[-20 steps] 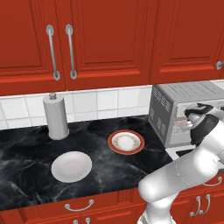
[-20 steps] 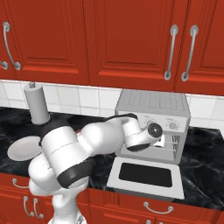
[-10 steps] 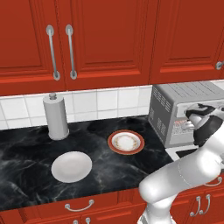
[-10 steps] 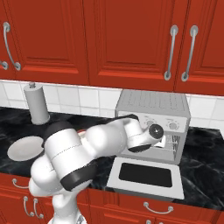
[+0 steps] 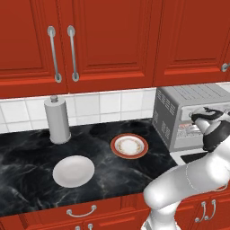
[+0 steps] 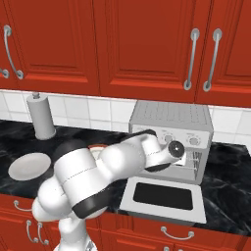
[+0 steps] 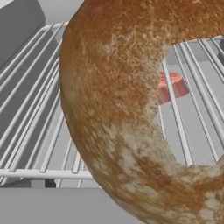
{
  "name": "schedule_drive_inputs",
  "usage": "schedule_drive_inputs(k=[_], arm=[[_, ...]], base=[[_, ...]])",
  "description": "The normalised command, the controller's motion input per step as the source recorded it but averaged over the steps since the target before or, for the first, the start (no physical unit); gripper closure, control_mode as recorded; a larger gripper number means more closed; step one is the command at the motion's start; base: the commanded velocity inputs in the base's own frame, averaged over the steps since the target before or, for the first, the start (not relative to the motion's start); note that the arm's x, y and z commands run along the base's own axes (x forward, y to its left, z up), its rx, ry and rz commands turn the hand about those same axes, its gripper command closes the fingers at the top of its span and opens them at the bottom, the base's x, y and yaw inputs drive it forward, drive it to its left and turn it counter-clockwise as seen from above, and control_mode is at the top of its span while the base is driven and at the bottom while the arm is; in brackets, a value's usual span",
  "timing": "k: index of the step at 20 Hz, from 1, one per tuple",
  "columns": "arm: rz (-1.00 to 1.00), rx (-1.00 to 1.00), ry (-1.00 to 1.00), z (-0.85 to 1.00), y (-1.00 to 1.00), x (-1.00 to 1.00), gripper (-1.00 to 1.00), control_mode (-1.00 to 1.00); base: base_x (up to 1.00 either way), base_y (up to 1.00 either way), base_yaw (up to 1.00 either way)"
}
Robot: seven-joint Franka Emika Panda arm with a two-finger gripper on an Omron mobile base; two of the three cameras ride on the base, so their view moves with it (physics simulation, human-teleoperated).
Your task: Open the toaster oven door. Place the bread on the top rack in the toaster oven and place the steak on the bottom rack.
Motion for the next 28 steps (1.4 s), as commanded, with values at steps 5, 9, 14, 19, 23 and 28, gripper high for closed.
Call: schedule_drive_inputs(k=[5, 9, 14, 19, 23, 28], arm=[[0.00, 0.00, -0.01, 0.20, 0.00, 0.45, -1.00, -1.00], [0.00, 0.00, 0.00, 0.28, 0.00, 0.47, -1.00, -1.00], [0.00, 0.00, 0.02, 0.15, -0.01, 0.09, -1.00, -1.00], [0.00, 0.00, 0.00, 0.12, -0.08, -0.35, -1.00, -1.00], [0.00, 0.00, 0.00, 0.15, -0.11, -0.39, -1.00, -1.00], [0.00, 0.00, 0.00, 0.10, -0.15, -0.51, -1.00, -1.00]], base=[[0.00, 0.00, 0.00], [0.00, 0.00, 0.00], [0.00, 0.00, 0.00], [0.00, 0.00, 0.00], [0.00, 0.00, 0.00], [0.00, 0.00, 0.00]])
